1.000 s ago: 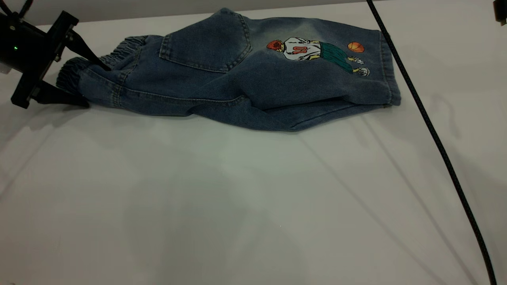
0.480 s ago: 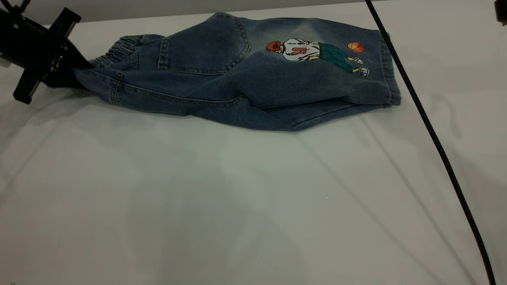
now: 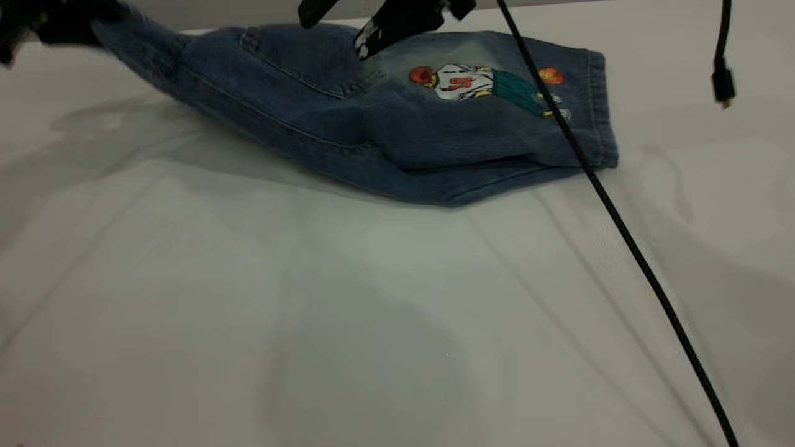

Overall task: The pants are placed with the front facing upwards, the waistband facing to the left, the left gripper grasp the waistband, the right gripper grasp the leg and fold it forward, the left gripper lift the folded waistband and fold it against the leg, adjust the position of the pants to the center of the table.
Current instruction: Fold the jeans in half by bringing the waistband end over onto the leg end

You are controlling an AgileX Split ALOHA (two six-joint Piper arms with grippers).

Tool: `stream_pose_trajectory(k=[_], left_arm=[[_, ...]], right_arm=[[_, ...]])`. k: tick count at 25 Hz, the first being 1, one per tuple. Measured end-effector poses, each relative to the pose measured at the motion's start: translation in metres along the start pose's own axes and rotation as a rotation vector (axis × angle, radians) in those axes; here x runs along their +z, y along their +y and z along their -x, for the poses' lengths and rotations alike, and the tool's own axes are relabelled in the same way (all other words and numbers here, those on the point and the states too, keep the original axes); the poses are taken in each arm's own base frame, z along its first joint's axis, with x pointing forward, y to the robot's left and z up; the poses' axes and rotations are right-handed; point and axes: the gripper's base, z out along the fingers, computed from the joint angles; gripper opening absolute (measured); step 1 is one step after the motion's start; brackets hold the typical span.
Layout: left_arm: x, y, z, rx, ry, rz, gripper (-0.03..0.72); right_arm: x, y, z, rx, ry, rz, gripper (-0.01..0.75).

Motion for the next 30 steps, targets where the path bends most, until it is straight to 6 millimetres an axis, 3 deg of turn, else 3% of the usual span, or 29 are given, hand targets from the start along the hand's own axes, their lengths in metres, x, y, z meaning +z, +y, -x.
stream_pose_trajectory(k=[9,14,19,23,30], left_arm=[[-0.043,-0.066,-0.019,0.229,-0.034,0.001,0.162],[-0.055,-0.096,-0.031,0.302,-0.052,-0.031,0.162],[-0.051,-0.117,-0.047,0.357,-0.011,-0.060,0.162],[-0.051,-0.127,-0.056,0.429,0.010,-0.045,0.162],[-0.059,-0.126,-0.056,0.473,-0.006,0.011,0.162]], right_arm=[[0.049,-0.005,-0.014,0.032,0.048,0.021,0.425],[0.075,0.014,-0.029,0.002,0.082,0.037,0.423],[0.094,0.037,-0.043,-0.048,0.118,0.057,0.423],[0.087,0.036,-0.043,-0.058,0.145,0.064,0.423],[0.033,0.028,-0.018,-0.070,0.108,0.074,0.419]])
